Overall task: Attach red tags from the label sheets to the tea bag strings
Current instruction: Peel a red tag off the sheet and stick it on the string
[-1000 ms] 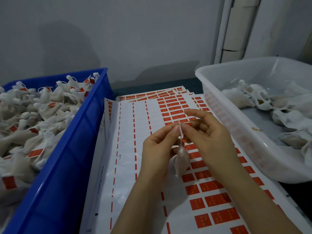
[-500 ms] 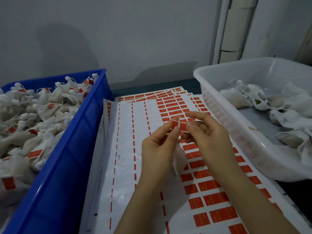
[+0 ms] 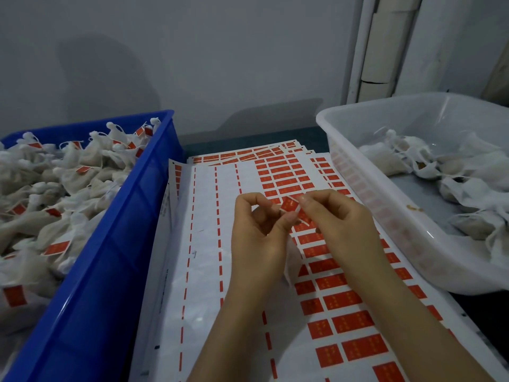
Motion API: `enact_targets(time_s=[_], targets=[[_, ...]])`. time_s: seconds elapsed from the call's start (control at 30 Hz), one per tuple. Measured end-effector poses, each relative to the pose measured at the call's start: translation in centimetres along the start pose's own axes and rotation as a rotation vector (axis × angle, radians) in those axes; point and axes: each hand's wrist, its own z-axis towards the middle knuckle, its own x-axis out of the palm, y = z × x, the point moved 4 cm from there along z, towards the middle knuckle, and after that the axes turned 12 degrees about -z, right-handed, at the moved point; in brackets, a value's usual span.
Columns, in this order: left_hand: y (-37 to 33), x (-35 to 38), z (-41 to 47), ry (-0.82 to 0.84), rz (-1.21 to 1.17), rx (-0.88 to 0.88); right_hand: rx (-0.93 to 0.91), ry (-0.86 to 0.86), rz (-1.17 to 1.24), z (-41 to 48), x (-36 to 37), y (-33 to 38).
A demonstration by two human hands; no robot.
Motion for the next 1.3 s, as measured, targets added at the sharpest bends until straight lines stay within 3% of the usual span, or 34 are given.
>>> enact_targets(time_s=[0.27, 0.6, 0.83, 1.3], targets=[[-0.5, -0.2, -0.5, -0.026, 0.091, 0.184, -0.032, -0.051, -0.008, -0.1, -0.1, 0.1], [-0.7, 0.0, -0.9, -0.020, 0.166, 0.225, -0.063, -0.044, 0.042, -0.4, 0.1, 0.4], [-0.1, -0.7, -0.2, -0.144, 0.000, 0.037, -0.102, 0.004, 0.079, -0.7, 0.7, 1.1], [-0.1, -0.5, -0.3, -0.110, 0.001, 0.026, -0.154, -0.054, -0.002, -0.8, 0.2, 1.2]])
